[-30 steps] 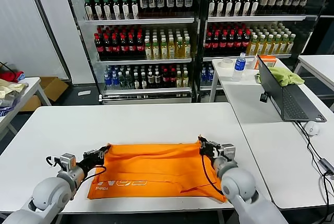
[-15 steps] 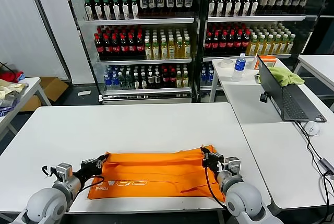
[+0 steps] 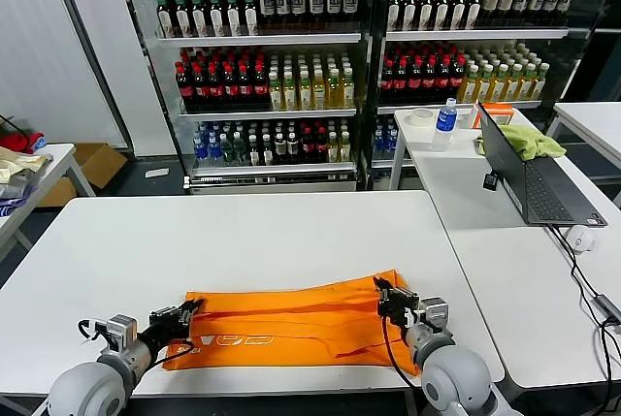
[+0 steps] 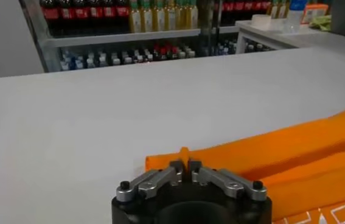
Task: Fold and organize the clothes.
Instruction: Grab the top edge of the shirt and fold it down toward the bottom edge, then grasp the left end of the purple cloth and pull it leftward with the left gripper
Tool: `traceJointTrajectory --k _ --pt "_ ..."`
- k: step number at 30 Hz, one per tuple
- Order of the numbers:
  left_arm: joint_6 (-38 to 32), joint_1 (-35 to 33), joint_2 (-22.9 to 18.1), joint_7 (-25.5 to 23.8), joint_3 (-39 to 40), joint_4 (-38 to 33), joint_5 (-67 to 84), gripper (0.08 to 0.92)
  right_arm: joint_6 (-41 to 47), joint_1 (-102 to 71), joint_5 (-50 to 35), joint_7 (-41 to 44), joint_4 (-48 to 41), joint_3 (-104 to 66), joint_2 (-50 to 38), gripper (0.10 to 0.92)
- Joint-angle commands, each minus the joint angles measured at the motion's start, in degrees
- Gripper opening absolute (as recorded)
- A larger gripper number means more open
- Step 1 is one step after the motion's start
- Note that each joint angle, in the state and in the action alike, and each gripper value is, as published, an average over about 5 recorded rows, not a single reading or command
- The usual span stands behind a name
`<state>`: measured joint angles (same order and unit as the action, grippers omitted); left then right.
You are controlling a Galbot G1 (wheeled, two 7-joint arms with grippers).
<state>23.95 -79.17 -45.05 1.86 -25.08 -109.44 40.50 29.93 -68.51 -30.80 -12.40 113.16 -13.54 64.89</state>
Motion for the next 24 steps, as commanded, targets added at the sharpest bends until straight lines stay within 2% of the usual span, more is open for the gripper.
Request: traceJointTrajectory --k 1,4,9,14,17,20,24 --pt "3.3 0.4 0.5 4.5 -2.2 -3.9 -0.6 0.257 0.5 -2.7 2.0 0.2 3.6 -1.5 0.1 0.323" --pt "3.5 -0.2 0.7 8.2 -2.8 -6.0 -0.8 0.344 0.8 -5.0 3.6 0.9 5.8 -2.2 0.0 0.410" --pt "3.8 -3.7 -1.5 17.8 -1.7 -9.6 -0.1 0.483 1.1 -7.5 6.3 1.3 8.7 -3.0 0.5 0.557" --pt "0.7 -8.6 -4.3 20.3 -0.5 -11.6 -0.8 0.630 1.0 -8.0 7.8 1.3 9.6 -3.4 0.8 0.704" --pt "-1.0 -9.0 -5.5 22.8 0.6 -11.0 0.2 0.717 0.6 -8.0 8.4 1.3 8.8 -3.6 1.0 0.780" --pt "-3.1 -7.8 -6.3 24.9 1.5 -9.7 3.5 0.789 0.5 -8.2 8.8 1.2 8.6 -3.4 1.1 0.816" --pt "-4.2 -6.3 -7.1 25.6 2.5 -8.5 5.5 0.820 0.5 -8.2 9.2 1.0 8.7 -3.3 1.3 0.822"
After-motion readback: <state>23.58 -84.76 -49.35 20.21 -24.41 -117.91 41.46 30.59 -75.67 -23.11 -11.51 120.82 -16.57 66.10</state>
